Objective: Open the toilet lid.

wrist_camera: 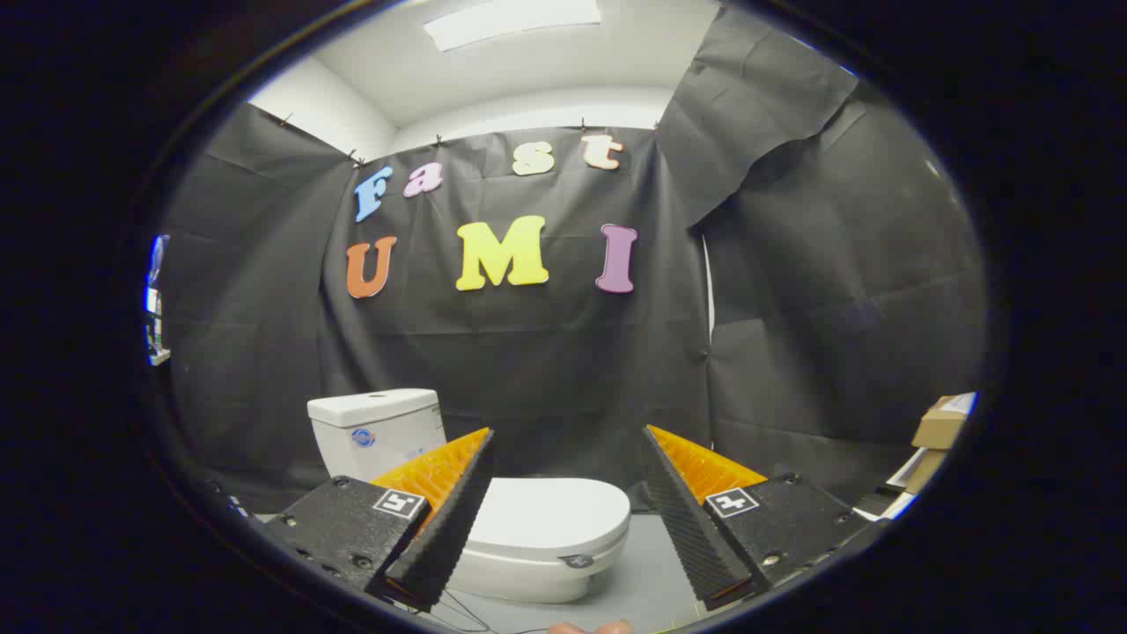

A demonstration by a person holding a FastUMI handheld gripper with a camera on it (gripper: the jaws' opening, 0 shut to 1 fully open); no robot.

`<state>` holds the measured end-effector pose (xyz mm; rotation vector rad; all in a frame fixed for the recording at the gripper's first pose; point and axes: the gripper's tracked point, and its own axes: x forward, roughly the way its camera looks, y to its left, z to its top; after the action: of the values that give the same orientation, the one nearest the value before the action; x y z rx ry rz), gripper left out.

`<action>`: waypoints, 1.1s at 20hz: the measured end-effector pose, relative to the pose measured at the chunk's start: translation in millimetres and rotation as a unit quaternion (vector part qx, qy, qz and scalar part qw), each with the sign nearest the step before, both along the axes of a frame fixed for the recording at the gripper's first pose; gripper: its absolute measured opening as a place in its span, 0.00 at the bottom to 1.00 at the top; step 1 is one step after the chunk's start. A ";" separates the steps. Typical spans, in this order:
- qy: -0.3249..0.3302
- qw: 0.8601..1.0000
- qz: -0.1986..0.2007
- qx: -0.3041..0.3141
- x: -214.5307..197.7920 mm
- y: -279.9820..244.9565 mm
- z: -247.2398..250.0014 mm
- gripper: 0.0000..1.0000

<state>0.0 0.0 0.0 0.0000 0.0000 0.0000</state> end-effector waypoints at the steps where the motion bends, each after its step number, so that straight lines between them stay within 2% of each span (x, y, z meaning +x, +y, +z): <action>1: 0.003 1.000 0.003 -0.001 0.2 2.4 -2.3 1.00; 22: 0.033 0.999 -0.011 -0.037 7.2 -2.6 -24.9 1.00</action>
<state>7.2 -2.6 -24.9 -0.0749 0.0660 -0.0217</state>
